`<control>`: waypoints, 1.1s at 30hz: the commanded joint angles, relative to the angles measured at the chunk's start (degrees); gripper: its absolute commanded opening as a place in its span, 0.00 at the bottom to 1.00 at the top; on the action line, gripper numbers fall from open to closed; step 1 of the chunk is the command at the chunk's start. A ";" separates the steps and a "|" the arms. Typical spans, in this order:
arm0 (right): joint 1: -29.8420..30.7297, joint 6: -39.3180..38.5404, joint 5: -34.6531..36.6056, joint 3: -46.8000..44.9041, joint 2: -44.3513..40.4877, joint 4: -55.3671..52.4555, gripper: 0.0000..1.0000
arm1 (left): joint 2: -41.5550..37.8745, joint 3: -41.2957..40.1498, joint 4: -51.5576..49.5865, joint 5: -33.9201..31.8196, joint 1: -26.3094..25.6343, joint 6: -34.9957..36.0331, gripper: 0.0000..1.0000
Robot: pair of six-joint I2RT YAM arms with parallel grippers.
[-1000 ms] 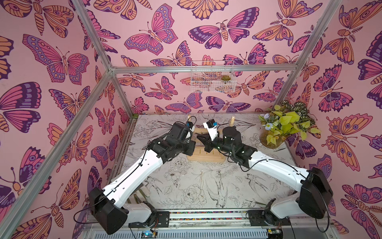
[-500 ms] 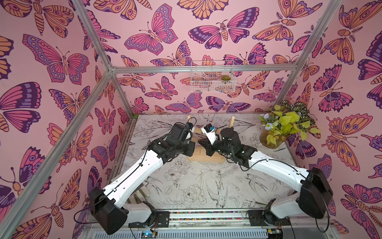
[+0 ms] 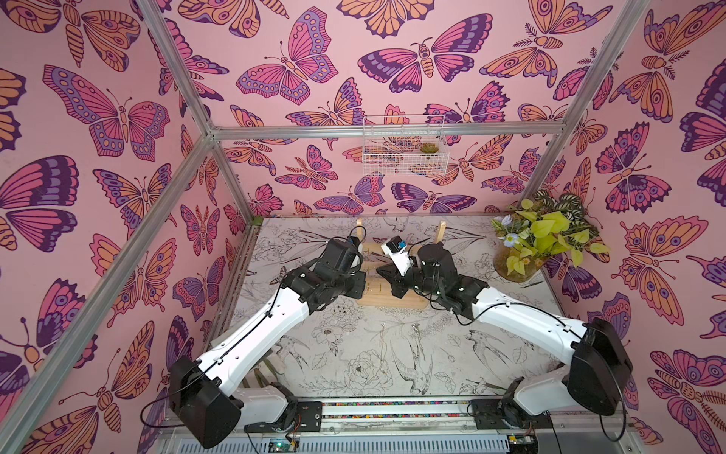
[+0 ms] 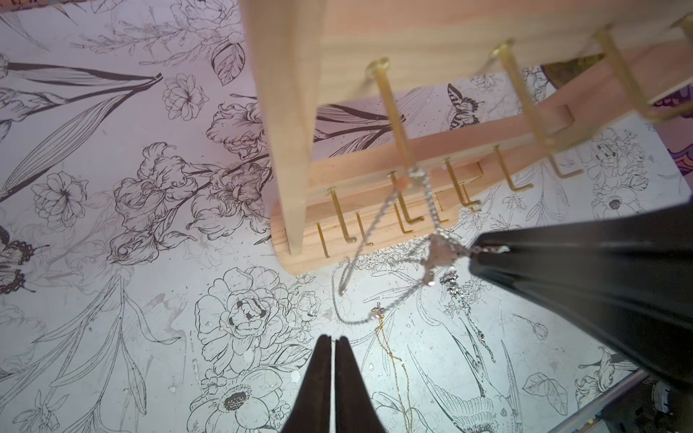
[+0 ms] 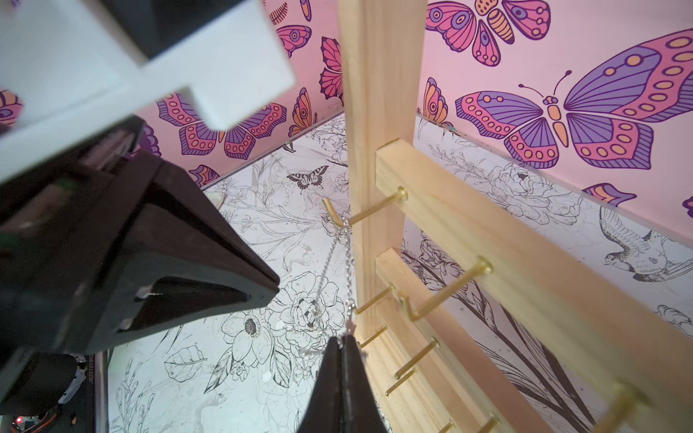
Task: Hang the necklace on the jewelry display stand
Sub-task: Hang the necklace on the stand.
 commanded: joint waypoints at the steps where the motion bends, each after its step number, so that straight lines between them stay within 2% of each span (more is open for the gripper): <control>1: 0.31 -0.56 1.07 0.81 0.67 0.37 0.05 | -3.23 -2.82 4.46 -1.75 1.06 -2.57 0.10; 5: 0.33 -0.44 1.25 0.98 1.21 1.09 0.05 | -4.49 -7.18 13.30 2.34 2.47 -3.37 0.21; 10: 0.37 -0.48 1.53 1.34 1.38 1.16 0.05 | -5.13 -10.04 18.72 5.94 3.04 -3.28 0.33; 17: 0.31 -0.08 1.16 1.43 1.49 1.80 0.05 | -4.47 -14.01 26.70 7.42 3.41 -4.45 0.40; 28: 0.31 0.48 0.46 1.73 1.66 2.75 0.05 | -1.93 -14.04 31.52 5.33 3.41 -4.54 0.42; 33: 0.32 0.67 0.19 1.94 1.66 3.20 0.05 | -1.71 -13.84 31.74 4.28 3.41 -4.80 0.38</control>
